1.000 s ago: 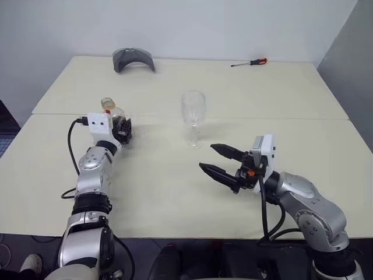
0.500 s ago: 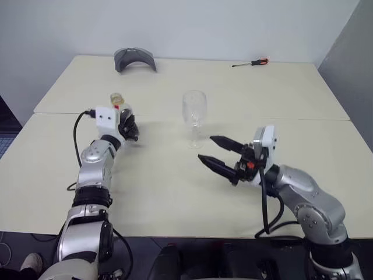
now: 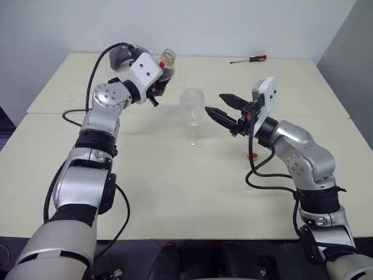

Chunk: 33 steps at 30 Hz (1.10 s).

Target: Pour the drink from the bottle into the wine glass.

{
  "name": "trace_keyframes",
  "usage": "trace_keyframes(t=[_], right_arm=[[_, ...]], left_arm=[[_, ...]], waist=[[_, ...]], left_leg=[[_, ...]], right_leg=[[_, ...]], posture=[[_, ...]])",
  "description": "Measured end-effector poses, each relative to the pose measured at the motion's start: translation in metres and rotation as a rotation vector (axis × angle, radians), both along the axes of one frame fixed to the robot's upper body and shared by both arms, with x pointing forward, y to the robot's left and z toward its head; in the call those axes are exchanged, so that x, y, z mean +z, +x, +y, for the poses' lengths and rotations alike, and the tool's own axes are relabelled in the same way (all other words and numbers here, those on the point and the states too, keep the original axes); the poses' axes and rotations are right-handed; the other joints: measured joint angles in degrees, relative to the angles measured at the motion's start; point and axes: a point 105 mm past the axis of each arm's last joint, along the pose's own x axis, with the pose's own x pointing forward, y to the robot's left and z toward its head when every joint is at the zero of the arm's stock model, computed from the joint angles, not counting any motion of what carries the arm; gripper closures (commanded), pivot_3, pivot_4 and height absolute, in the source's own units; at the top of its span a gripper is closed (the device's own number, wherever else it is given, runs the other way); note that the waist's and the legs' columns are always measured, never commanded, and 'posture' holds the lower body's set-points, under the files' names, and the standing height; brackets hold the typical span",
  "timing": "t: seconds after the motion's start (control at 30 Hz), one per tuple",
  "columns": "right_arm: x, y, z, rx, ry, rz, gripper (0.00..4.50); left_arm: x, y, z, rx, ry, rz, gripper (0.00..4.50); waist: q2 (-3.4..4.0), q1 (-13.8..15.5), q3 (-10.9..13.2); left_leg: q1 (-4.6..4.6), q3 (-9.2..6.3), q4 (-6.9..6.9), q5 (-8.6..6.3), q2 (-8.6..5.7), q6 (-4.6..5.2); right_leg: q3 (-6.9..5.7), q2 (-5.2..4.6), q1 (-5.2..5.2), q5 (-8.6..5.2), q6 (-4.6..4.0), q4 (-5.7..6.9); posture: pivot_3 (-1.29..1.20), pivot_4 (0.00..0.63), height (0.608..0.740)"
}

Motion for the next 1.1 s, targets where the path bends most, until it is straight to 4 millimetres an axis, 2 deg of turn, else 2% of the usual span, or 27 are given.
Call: trace_keyframes(t=[0.13,0.2,0.63,0.87,1.1], right_arm=[[0.0,0.0,0.003,0.016,0.005,-0.002,0.93],[0.001,0.0,0.004,0.022,0.011,-0.003,0.93],[-0.001,-0.001,0.01,0.036,0.014,-0.001,0.93],[-0.007,-0.006,0.02,0.072,0.012,0.011,0.93],[-0.009,-0.006,0.02,0.066,0.002,0.012,0.93]], left_arm=[[0.006,-0.005,-0.007,-0.059,0.246,-0.097,3.65],[0.009,-0.006,-0.01,-0.081,0.302,-0.129,3.65],[0.011,-0.01,0.007,-0.073,0.435,-0.173,3.65],[0.002,-0.01,0.009,-0.072,0.517,-0.181,3.65],[0.015,-0.011,0.004,-0.083,0.571,-0.253,3.65]], waist=[[0.0,-0.32,0.01],[0.0,-0.37,0.01],[0.0,-0.33,0.01],[0.0,-0.32,0.01],[0.0,-0.32,0.0]], left_leg=[[-0.03,0.12,-0.05,-0.01,-0.06,0.01],[0.0,0.12,-0.04,-0.01,-0.06,0.02],[0.1,0.08,0.01,0.0,-0.07,0.06],[0.1,0.02,0.02,0.0,-0.07,0.06],[0.11,0.04,0.03,0.0,-0.07,0.05]], right_leg=[[0.05,-0.06,-0.08,0.0,0.0,-0.04],[0.06,-0.06,-0.1,0.0,0.0,0.11],[0.05,-0.05,-0.11,0.01,-0.01,0.42],[0.05,-0.06,-0.11,0.01,-0.01,0.46],[0.05,-0.06,-0.11,0.01,-0.01,0.47]], posture=[[0.0,0.15,0.74],[0.0,0.15,0.74],[0.0,0.15,0.74],[0.0,0.15,0.74],[0.0,0.15,0.74]])
